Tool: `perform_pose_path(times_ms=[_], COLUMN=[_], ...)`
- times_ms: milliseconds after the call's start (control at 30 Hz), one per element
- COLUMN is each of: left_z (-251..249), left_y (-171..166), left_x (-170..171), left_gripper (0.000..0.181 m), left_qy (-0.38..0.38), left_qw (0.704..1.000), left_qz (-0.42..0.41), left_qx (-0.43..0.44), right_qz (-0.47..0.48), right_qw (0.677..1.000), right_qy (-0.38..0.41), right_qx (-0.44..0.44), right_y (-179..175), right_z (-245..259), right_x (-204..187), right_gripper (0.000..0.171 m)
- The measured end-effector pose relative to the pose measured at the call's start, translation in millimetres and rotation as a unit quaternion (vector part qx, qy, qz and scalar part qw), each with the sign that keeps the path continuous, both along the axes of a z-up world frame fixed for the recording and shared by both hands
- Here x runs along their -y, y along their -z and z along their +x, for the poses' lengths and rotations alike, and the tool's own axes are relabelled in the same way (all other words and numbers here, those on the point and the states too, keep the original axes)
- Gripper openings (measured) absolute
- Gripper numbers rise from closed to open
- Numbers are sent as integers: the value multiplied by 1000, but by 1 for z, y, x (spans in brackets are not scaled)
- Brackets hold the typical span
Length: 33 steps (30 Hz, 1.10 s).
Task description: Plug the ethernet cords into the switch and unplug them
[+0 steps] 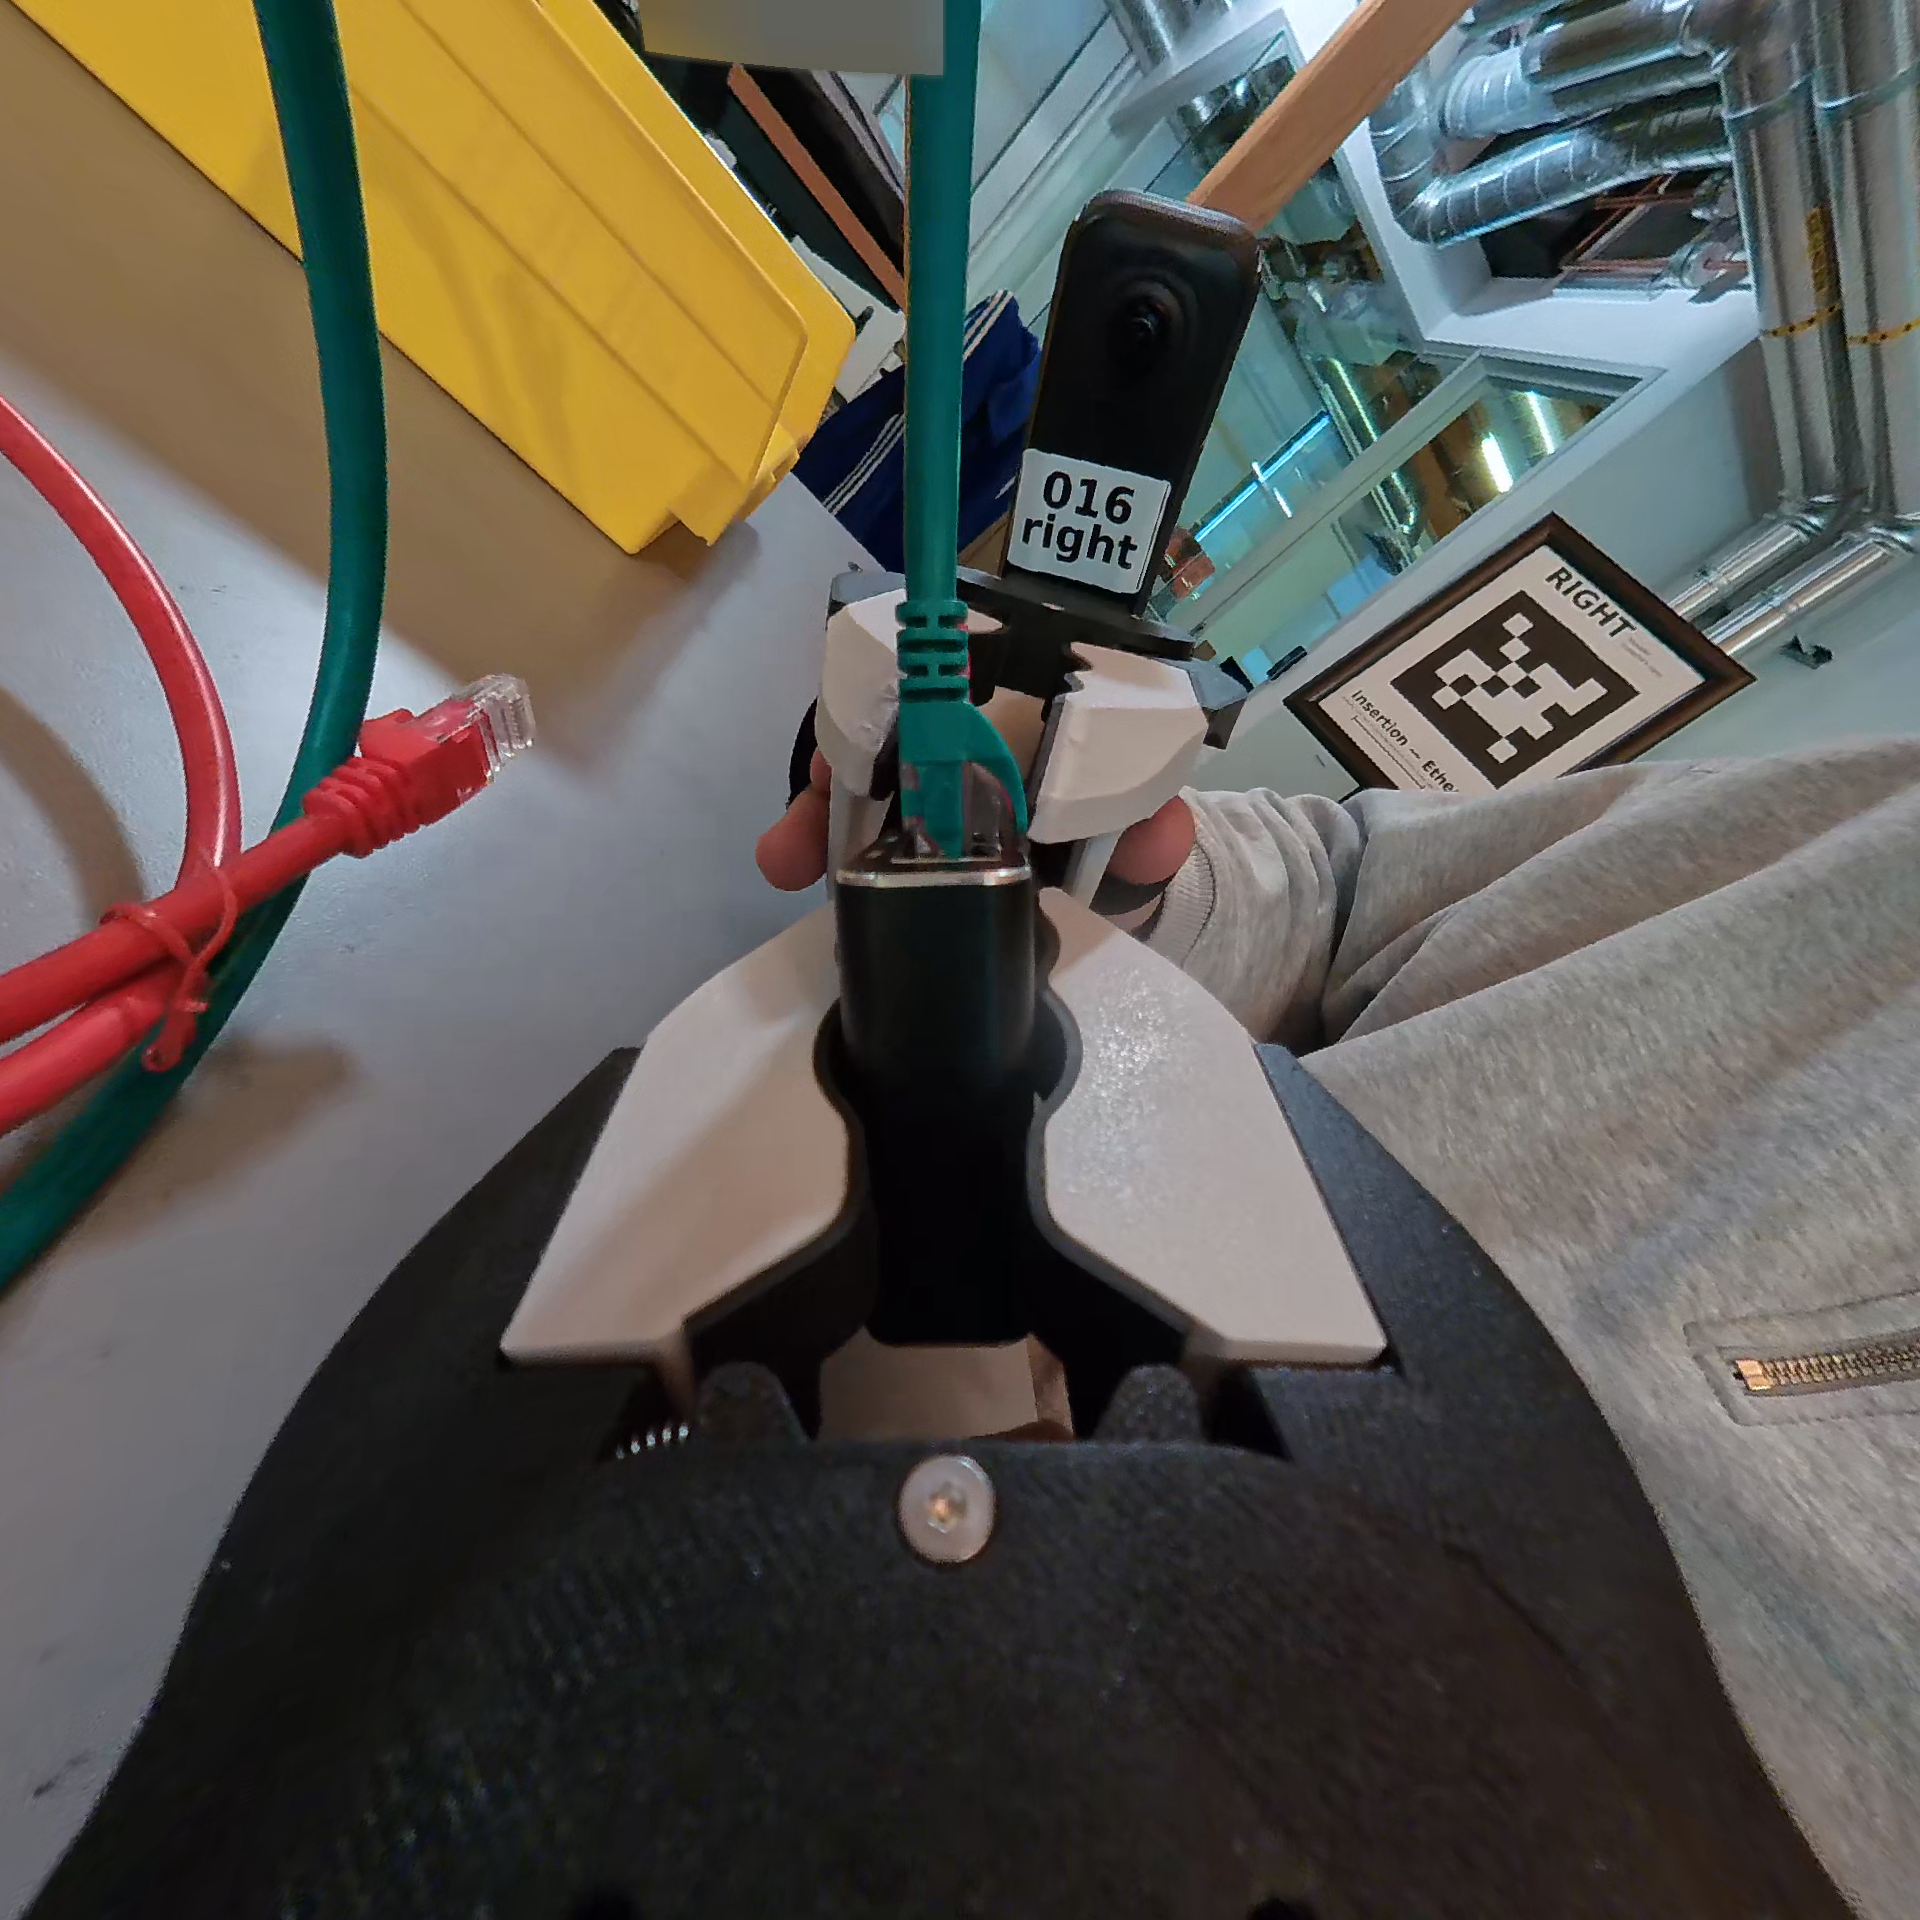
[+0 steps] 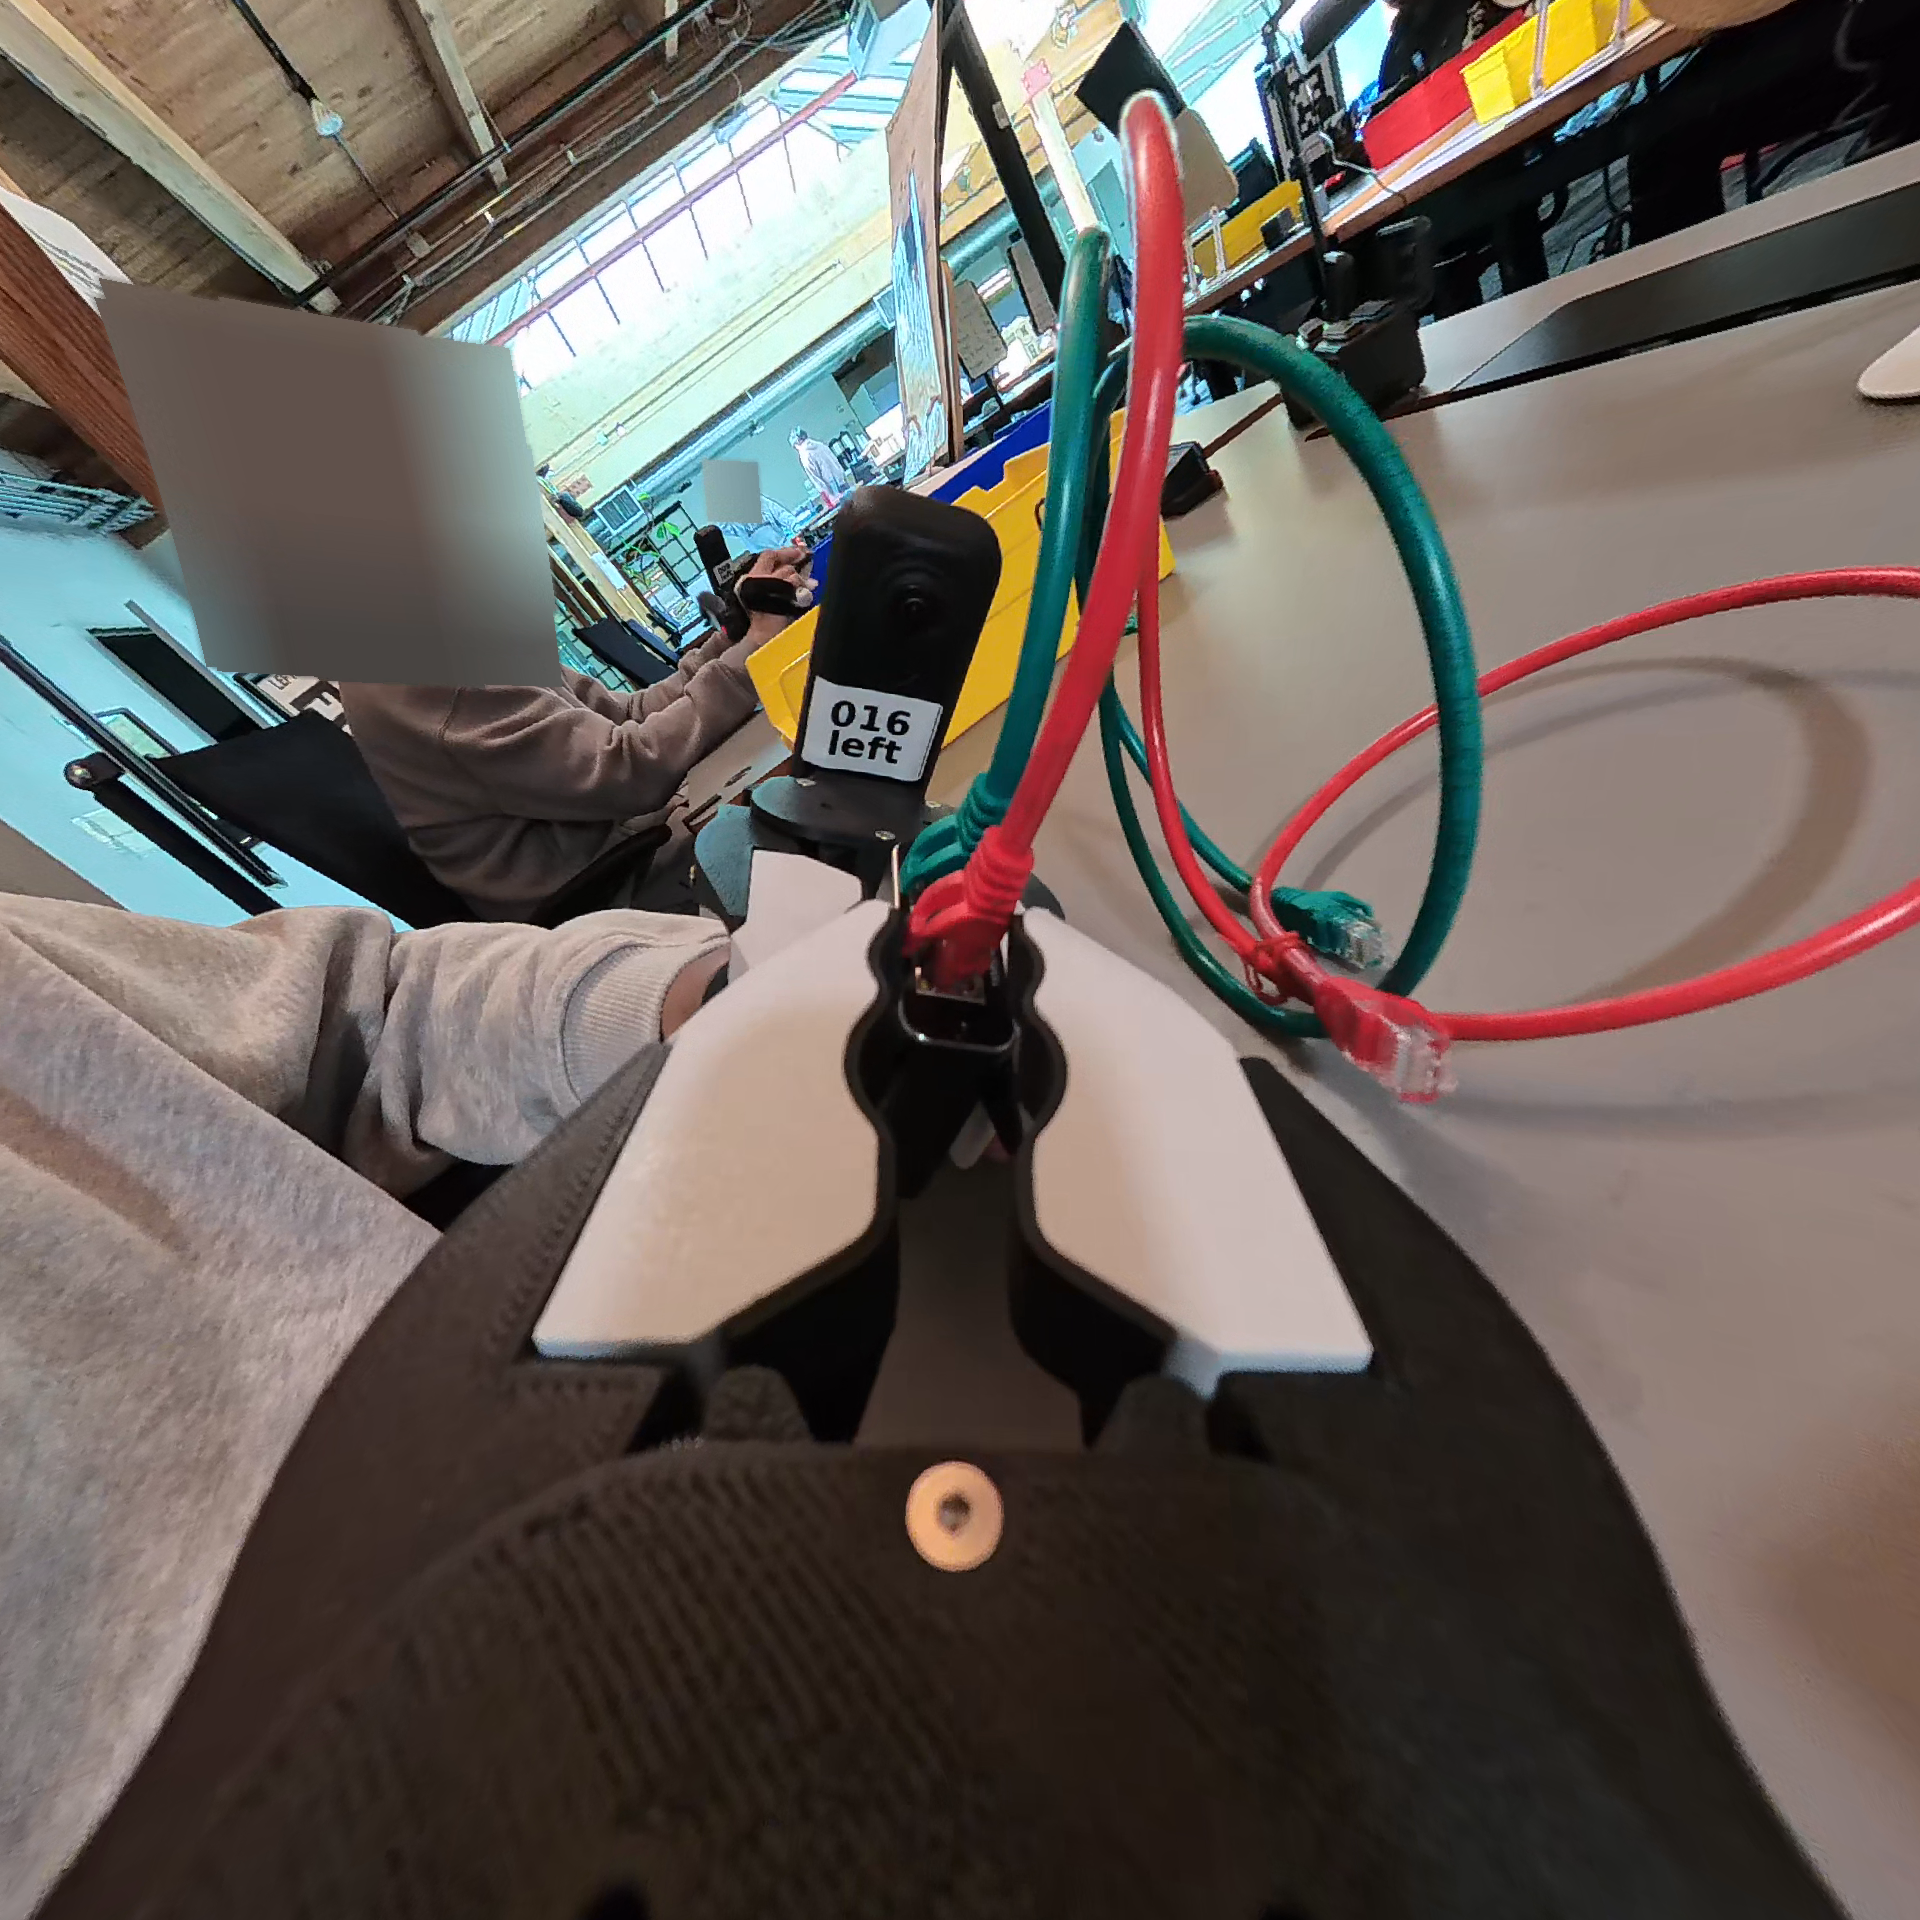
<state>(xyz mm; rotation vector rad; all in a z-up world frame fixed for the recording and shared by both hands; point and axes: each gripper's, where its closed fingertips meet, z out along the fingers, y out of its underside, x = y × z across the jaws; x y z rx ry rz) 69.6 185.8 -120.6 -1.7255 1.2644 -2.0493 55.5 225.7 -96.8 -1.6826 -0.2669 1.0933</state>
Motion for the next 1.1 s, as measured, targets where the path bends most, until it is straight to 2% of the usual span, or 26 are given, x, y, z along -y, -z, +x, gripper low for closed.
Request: perform_pose_path(times_ms=[567, 767, 1100], left_z=[1, 3, 3], left_y=[1, -7, -22], left_x=[2, 5, 8], left_gripper=[27, 27, 29], left_qy=[1, 5, 14], left_qw=[1000, 996, 996], left_qz=[-13, -87, -90], left_qx=[-4, 1, 4], right_qz=[9, 26, 43], right_qw=[1000, 999, 998], right_qy=[4, 15, 40], right_qx=[23, 33, 31], right_y=[2, -1, -18], right_z=[-1, 3, 5], right_x=[-2, -3, -2], right_gripper=[17, 16, 15])
